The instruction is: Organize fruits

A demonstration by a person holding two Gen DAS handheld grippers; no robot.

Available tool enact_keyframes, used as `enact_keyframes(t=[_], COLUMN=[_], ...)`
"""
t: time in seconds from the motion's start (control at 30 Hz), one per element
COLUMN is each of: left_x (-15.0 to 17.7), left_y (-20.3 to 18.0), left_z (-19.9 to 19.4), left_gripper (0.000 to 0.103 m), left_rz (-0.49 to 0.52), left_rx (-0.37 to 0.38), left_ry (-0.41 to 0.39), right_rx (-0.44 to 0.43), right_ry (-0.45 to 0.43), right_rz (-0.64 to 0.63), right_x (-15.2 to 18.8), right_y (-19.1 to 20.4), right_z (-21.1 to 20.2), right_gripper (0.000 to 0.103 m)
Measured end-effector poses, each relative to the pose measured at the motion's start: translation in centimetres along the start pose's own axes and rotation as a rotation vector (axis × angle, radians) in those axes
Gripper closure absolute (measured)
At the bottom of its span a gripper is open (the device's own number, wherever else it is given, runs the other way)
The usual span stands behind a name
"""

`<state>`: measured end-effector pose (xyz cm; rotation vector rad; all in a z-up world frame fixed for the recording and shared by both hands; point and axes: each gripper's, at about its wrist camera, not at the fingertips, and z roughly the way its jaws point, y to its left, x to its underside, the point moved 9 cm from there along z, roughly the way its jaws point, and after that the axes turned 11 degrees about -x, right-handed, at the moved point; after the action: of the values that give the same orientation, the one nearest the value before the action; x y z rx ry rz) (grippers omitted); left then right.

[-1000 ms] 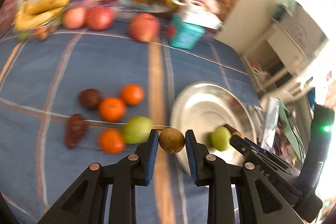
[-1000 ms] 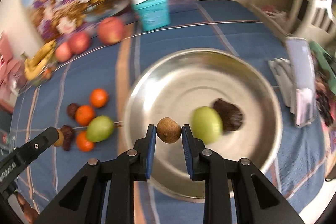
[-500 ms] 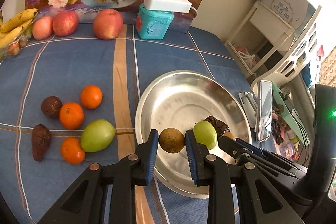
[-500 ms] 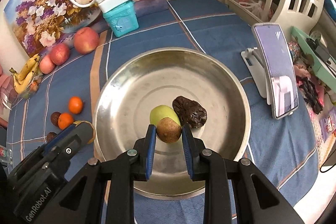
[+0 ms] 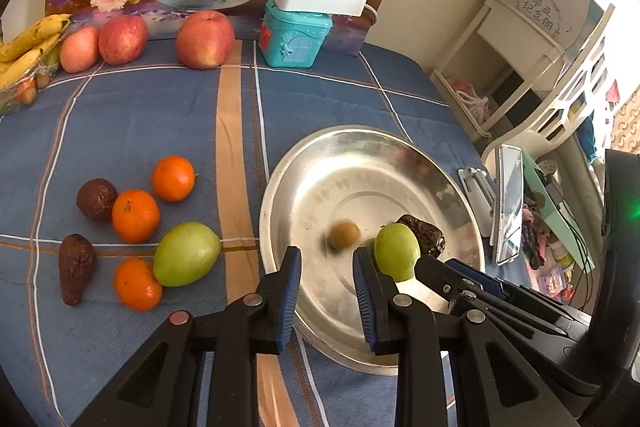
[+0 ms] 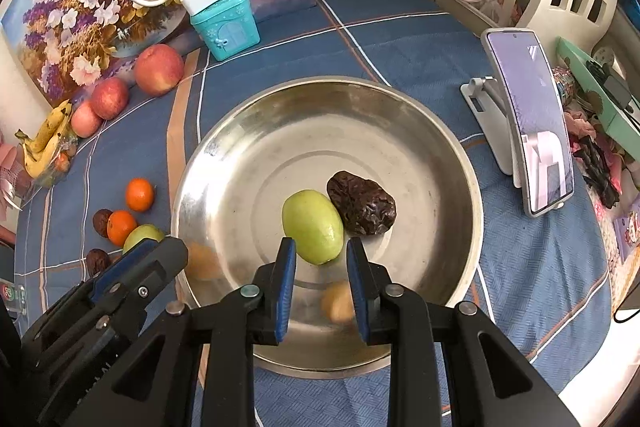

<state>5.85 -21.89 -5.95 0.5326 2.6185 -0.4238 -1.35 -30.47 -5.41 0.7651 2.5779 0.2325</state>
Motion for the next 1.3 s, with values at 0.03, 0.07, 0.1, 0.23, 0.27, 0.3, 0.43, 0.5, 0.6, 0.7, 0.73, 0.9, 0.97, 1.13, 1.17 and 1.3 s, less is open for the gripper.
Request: enact_keyframes(t=[0.03,0.07,0.1,0.23,0.27,0.3,0.43,0.5,0.6,0.7,0.73,0.9,0.97,1.13,1.17,1.3], left_x=[0.0,0.0,0.0,0.3,0.4,0.5,0.9,0.9,0.8,0.8,0.8,0.8,0.7,0.9,1.0,1.2], left_y=[0.0,0.2,0.4,2.2,3.0,3.7,6.4,7.9,10.2,12.4,13.0,15.9,16.9,18.5,18.6,18.8], left_z=[0.0,0.0,0.0,0.5,0.6,0.6,0.5,0.2,-0.5,-1.4,-1.6,-3.2,-3.8,-5.0,-5.1,-5.0], left_gripper=[0.073,0.073,0.073,0.072,0.072,0.072,0.07,0.07,0.068,0.05,0.047,0.04,0.031,0.016,0.013,0.0], left_rz=[-0.002,-0.004,-0.007,-0.035,-0.049,-0.061,-0.102,-0.132,-0.173,-0.214,-0.227,-0.298,-0.315,-0.343,-0.341,-0.327], left_rx=[-0.003,-0.007,-0.014,-0.085,-0.108,-0.133,-0.214,-0.239,-0.28,-0.318,-0.323,-0.361,-0.387,-0.409,-0.415,-0.435], left_ry=[0.0,0.001,0.003,0.036,0.046,0.057,0.08,0.084,0.07,0.051,0.046,0.018,0.005,-0.009,-0.01,-0.01], right_rx=[0.0,0.0,0.001,0.001,0.001,0.0,-0.003,-0.005,-0.006,-0.007,-0.013,-0.066,-0.083,-0.116,-0.116,-0.108], right_ry=[0.0,0.0,0.0,0.003,0.004,0.006,0.017,0.022,0.028,0.033,0.031,0.013,0.004,-0.008,-0.01,-0.012], right_rz=[-0.001,-0.002,-0.003,-0.006,-0.008,-0.01,-0.024,-0.032,-0.054,-0.081,-0.094,-0.134,-0.144,-0.183,-0.187,-0.205], right_x=[0.0,-0.1,0.0,0.0,0.0,-0.1,0.0,0.0,0.2,0.4,0.5,0.5,0.5,0.7,0.7,0.8], right_y=[0.0,0.0,0.1,0.2,0.2,0.2,0.5,0.8,1.5,2.4,3.0,5.3,6.1,7.8,7.9,8.3], right_z=[0.0,0.0,0.0,0.1,0.1,0.2,0.5,0.7,0.9,1.2,1.2,1.1,1.0,0.9,1.0,1.3], right_gripper=[0.076,0.076,0.076,0.076,0.076,0.076,0.076,0.077,0.077,0.077,0.077,0.077,0.077,0.061,0.051,0.038])
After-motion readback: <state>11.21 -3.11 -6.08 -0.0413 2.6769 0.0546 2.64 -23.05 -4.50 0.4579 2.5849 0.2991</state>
